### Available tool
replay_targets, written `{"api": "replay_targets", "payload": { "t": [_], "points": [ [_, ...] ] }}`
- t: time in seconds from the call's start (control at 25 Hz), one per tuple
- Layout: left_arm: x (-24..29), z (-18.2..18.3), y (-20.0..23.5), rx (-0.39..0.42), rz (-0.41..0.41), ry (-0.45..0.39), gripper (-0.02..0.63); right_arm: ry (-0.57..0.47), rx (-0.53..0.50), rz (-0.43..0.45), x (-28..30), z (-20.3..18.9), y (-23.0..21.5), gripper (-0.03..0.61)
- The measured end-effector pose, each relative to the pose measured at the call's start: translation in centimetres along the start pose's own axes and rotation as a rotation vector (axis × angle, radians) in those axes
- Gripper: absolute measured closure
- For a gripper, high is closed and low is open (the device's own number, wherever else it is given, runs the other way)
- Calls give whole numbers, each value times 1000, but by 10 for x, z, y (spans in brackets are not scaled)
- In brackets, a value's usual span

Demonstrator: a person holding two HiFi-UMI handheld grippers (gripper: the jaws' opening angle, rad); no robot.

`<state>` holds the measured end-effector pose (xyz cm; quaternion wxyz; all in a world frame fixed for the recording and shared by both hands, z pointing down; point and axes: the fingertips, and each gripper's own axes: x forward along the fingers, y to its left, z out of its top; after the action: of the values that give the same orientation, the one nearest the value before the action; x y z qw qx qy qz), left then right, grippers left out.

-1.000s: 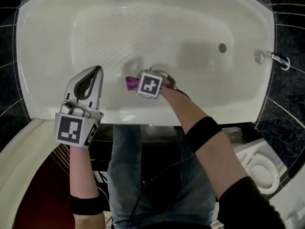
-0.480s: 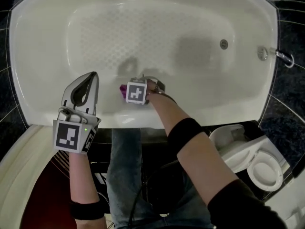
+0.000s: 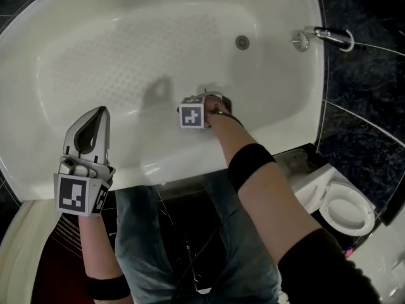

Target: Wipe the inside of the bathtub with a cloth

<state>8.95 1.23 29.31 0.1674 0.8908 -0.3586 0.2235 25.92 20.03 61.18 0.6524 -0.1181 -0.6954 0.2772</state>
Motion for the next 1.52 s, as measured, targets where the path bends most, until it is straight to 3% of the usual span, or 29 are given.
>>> {"api": "replay_targets", "payload": {
  "t": [0.2,0.36,0.64,0.88,1.04,1.16,1.24,1.4,1.52],
  "points": [
    [52,16,-62,3,-60,-8,617,96,70,-61,-13,-132,-37,474],
    [84,28,-91,2,-84,-19,617,131,126,-92,-27,-202,-56,474],
    [107,43,-115,10,-99,-33,617,223,150,-160,-42,-287,-74,474],
    [94,45,-103,17,-66,-26,617,259,155,-156,-46,-290,-75,477],
    [74,48,-83,15,-37,-34,617,241,128,-177,-53,-264,-73,472],
    [51,46,-60,10,-10,-35,617,181,56,-192,-60,-210,-66,471],
    [33,41,-40,4,13,-33,617,54,37,-173,-69,-144,-58,469],
    [-11,28,8,11,64,-20,617,-287,39,-123,-83,28,-41,469],
    [-43,15,42,9,96,-10,616,-354,-9,-56,-71,123,-13,469]
  ]
}}
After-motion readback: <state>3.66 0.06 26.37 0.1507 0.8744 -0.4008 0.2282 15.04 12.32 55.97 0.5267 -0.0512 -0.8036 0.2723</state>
